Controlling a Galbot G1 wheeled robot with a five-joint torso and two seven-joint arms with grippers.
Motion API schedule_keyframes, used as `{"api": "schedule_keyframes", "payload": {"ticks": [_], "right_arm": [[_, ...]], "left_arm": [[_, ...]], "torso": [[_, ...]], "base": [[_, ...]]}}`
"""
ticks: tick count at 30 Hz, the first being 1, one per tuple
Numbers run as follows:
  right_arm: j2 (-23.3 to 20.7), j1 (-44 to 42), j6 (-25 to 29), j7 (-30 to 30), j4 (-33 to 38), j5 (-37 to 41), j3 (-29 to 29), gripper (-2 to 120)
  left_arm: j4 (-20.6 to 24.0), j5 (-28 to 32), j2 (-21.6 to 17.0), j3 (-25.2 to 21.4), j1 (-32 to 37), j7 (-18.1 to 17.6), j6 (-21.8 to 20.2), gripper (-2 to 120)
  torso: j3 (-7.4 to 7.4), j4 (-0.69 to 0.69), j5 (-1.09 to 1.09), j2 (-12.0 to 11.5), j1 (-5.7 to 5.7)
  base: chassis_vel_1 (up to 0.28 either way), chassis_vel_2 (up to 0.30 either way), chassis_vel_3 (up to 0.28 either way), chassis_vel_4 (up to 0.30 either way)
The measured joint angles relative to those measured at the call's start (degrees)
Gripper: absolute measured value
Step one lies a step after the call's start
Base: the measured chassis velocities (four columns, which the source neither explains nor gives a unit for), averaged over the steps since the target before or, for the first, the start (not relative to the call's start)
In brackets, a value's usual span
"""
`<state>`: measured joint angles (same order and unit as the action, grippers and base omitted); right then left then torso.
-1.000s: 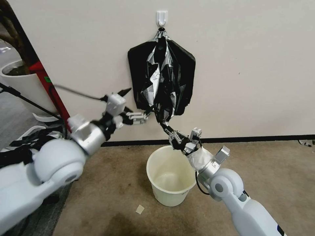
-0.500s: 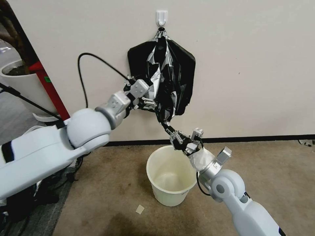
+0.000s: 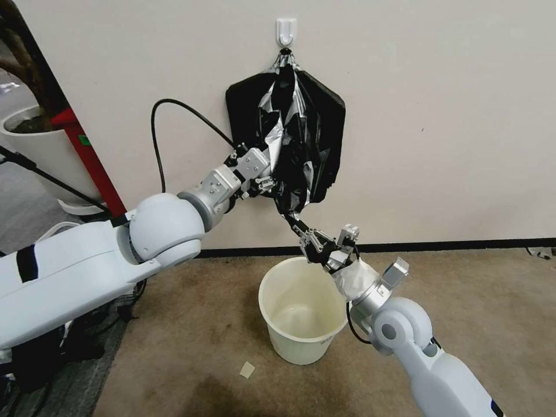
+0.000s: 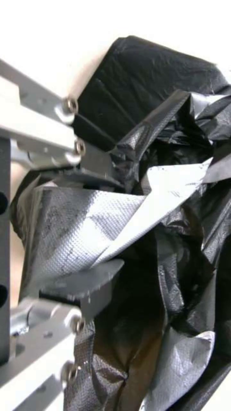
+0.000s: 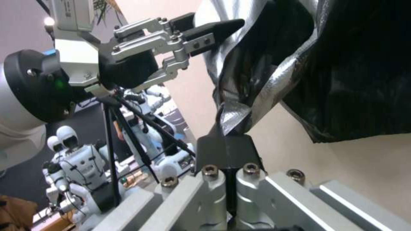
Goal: Place a trash bag onto the trash bin.
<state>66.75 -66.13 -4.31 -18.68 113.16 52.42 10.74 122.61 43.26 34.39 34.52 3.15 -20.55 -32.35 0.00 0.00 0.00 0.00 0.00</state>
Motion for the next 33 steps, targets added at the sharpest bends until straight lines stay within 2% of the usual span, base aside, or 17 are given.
{"api": "schedule_keyframes", "payload": {"ticks": [2,3,5,7,8,11,12,19,21,22,23,26,29,31,32,33], "right_arm": [[-0.2,0.2,0.0,0.1,0.0,0.4,0.0,0],[-0.2,0.2,0.0,0.1,0.0,0.4,0.0,0],[-0.3,0.4,-0.1,0.1,-0.1,0.6,0.0,0],[-0.4,0.4,-0.1,0.1,-0.1,0.7,-0.1,0],[-0.4,0.5,-0.1,0.2,-0.1,0.7,-0.1,0],[-0.4,0.5,-0.1,0.3,-0.1,0.7,-0.2,0],[-0.4,0.5,-0.1,0.4,-0.1,0.7,-0.3,0],[-0.5,-0.5,-0.2,2.9,1.6,-1.3,0.6,0],[-0.4,-1.9,-2.9,7.9,4.6,-4.1,2.2,6],[-0.4,-3.9,-6.7,12.0,8.0,-6.5,4.5,12],[-0.4,-3.9,-6.7,12.0,8.0,-6.5,4.5,12],[-2.1,-8.5,-10.6,15.0,13.8,-10.9,9.5,25],[-4.6,-10.5,-10.7,16.9,16.7,-15.4,13.0,35],[-6.0,-9.0,-9.6,18.3,17.8,-17.3,13.8,45],[-6.0,-9.0,-9.6,18.3,17.8,-17.3,13.8,45],[-6.4,-7.7,-9.3,19.0,17.8,-18.2,13.4,50]], "left_arm": [[0.4,0.8,-0.3,-0.1,-0.1,-0.2,0.0,33],[0.4,0.8,-0.3,-0.1,-0.1,-0.2,0.0,33],[0.4,1.2,-0.7,-0.3,-0.2,-0.4,0.1,22],[0.4,1.2,-0.7,-0.4,-0.2,-0.4,0.2,19],[0.2,1.4,-0.8,-0.5,-0.2,-0.4,0.8,12],[0.2,1.5,-0.8,-0.6,-0.2,-0.4,1.2,6],[0.1,1.6,-0.8,-0.9,-0.1,-0.4,1.5,0],[-0.1,1.8,-0.8,-2.9,1.2,-0.9,3.2,0],[-0.1,1.8,-0.7,-3.5,1.9,-1.2,4.2,0],[-0.1,1.8,-0.7,-4.1,2.8,-1.4,5.1,0],[-0.1,1.8,-0.7,-4.1,2.8,-1.4,5.1,0],[-0.2,1.6,-0.6,-5.5,5.0,-1.7,6.5,0],[-0.3,1.4,-0.6,-6.7,6.8,-1.8,7.1,0],[-0.3,0.8,-0.8,-7.2,7.8,-1.8,7.7,0],[-0.3,0.8,-0.8,-7.2,7.8,-1.8,7.7,0],[-0.2,0.7,-1.0,-7.3,8.1,-1.8,8.0,0]], "torso": [[0.0,0.01,0.0,0.0,0.0],[0.0,0.01,0.0,0.0,0.0],[0.0,0.0,0.0,0.0,0.0],[0.0,0.0,0.0,0.0,0.0],[0.0,0.0,0.0,0.0,0.0],[0.0,0.0,0.0,0.0,0.0],[0.0,0.0,0.0,0.0,0.0],[0.0,0.0,0.0,0.0,0.0],[0.0,0.01,0.02,0.0,0.0],[0.0,0.0,0.01,0.0,0.0],[0.0,0.0,0.01,0.0,0.0],[-0.01,-0.01,0.0,0.0,-0.01],[-0.01,-0.02,0.0,0.0,-0.01],[-0.01,-0.03,0.01,0.0,-0.01],[-0.01,-0.03,0.01,0.0,-0.01],[-0.01,-0.01,0.01,0.0,-0.01]], "base": [[0.0,0.0,0.0,0.0],[0.0,0.0,0.0,0.0],[0.0,0.0,0.0,0.0],[0.0,0.0,0.0,0.0],[0.0,0.0,0.0,0.0],[0.0,0.0,0.0,0.0],[0.0,0.0,0.0,0.0],[0.0,0.0,0.0,0.0],[0.0,0.0,0.0,0.0],[0.0,0.0,0.0,0.0],[0.0,0.0,0.0,0.0],[0.0,0.0,0.0,0.0],[0.0,0.0,0.0,0.0],[0.0,0.0,0.0,0.0],[0.0,0.0,0.0,0.0],[0.0,0.0,0.0,0.0]]}}
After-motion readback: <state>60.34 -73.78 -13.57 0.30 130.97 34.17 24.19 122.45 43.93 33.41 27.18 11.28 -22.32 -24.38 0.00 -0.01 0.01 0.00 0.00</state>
